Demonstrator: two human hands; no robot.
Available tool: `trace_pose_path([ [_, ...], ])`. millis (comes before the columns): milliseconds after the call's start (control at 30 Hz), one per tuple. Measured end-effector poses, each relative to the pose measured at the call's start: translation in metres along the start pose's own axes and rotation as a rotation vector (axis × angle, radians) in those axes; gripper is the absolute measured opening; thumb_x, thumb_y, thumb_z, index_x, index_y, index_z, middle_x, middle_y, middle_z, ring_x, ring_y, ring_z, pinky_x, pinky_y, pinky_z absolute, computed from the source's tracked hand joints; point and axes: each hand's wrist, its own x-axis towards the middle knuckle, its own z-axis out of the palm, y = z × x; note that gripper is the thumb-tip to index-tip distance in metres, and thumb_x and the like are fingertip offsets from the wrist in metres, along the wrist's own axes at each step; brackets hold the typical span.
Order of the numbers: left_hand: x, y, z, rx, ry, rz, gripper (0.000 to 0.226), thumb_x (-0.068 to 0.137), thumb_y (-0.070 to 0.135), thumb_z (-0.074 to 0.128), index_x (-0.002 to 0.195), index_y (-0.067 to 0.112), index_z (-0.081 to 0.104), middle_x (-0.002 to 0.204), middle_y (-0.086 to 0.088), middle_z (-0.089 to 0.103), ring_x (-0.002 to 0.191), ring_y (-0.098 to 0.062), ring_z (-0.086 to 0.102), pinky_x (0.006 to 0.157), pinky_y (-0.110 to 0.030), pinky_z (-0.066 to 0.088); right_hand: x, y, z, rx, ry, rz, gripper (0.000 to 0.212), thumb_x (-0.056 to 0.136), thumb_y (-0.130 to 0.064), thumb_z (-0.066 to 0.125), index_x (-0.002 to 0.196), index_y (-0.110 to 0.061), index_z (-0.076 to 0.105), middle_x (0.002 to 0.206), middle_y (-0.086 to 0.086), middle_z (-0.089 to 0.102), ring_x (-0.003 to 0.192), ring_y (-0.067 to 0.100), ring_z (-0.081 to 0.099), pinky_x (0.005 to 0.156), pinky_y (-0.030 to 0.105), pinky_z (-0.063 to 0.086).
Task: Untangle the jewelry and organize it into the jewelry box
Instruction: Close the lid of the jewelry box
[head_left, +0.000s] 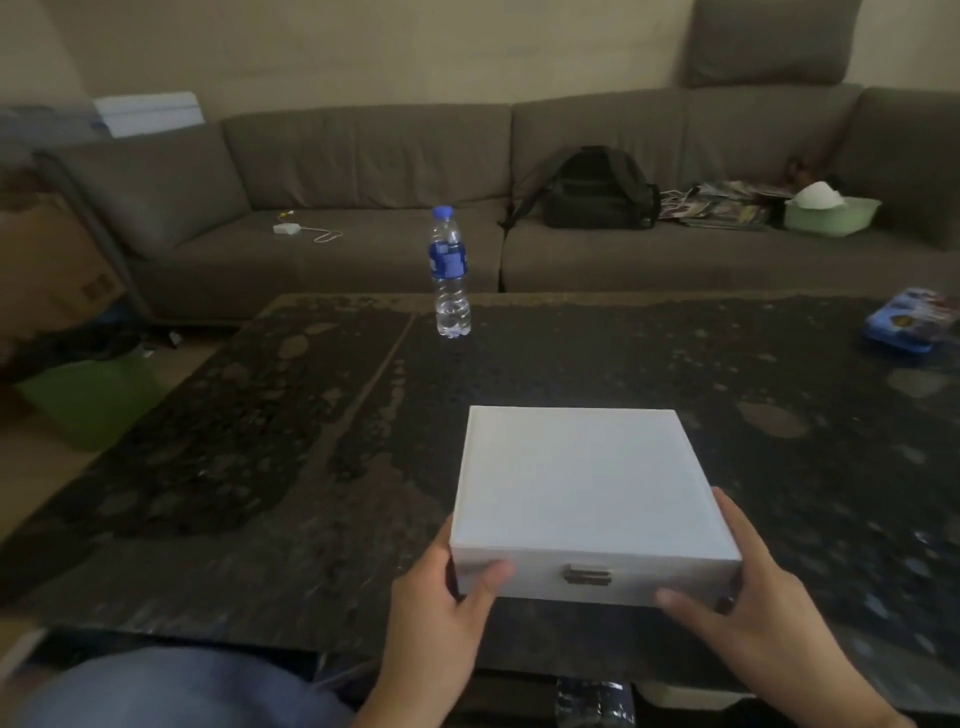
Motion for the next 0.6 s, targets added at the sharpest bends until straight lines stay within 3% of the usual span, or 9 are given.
trace_pose_path([
  [100, 0.007, -0.004, -0.003, 0.079, 0.008, 0.034, 0.057, 0.078, 0.036, 0.081, 0.131, 0.034, 0.06, 0.108, 0.028, 0.066, 0.106, 0.0, 0.065, 0.097, -0.028, 0.054, 0.002, -0.002, 0.005, -0.035, 0.07, 0.051, 0.105, 0.068, -0.025, 0.087, 0.151, -0.041, 0.024, 0.128, -0.006, 0.063, 0.116, 0.025, 0.06, 0.099, 0.042, 0.047],
  [200, 0.013, -0.008, -0.007, 0.084, 0.025, 0.069, 0.059, 0.074, 0.039, 0.084, 0.129, 0.029, 0.065, 0.109, 0.022, 0.071, 0.1, -0.001, 0.067, 0.091, -0.029, 0.057, 0.002, -0.01, 0.01, 0.017, 0.104, 0.092, 0.098, 0.07, -0.015, 0.086, 0.15, -0.034, 0.034, 0.129, 0.006, 0.065, 0.116, 0.03, 0.06, 0.101, 0.044, 0.045],
  [400, 0.036, -0.011, -0.034, 0.0, 0.125, 0.058, 0.044, 0.073, 0.043, 0.082, 0.114, 0.03, 0.071, 0.105, 0.019, 0.074, 0.097, -0.002, 0.069, 0.084, -0.028, 0.059, 0.012, -0.048, 0.03, 0.032, 0.115, 0.028, 0.09, 0.075, -0.02, 0.083, 0.15, -0.034, 0.035, 0.13, 0.007, 0.063, 0.116, 0.032, 0.059, 0.1, 0.047, 0.046],
  [600, 0.078, -0.03, -0.123, 0.011, 0.183, 0.016, 0.038, 0.076, 0.031, 0.083, 0.111, 0.024, 0.072, 0.106, 0.011, 0.074, 0.099, -0.008, 0.07, 0.084, -0.03, 0.06, 0.031, -0.111, 0.087, 0.004, -0.003, -0.124, 0.087, 0.078, -0.018, 0.08, 0.15, -0.028, 0.032, 0.135, 0.005, 0.059, 0.114, 0.029, 0.059, 0.095, 0.043, 0.048],
])
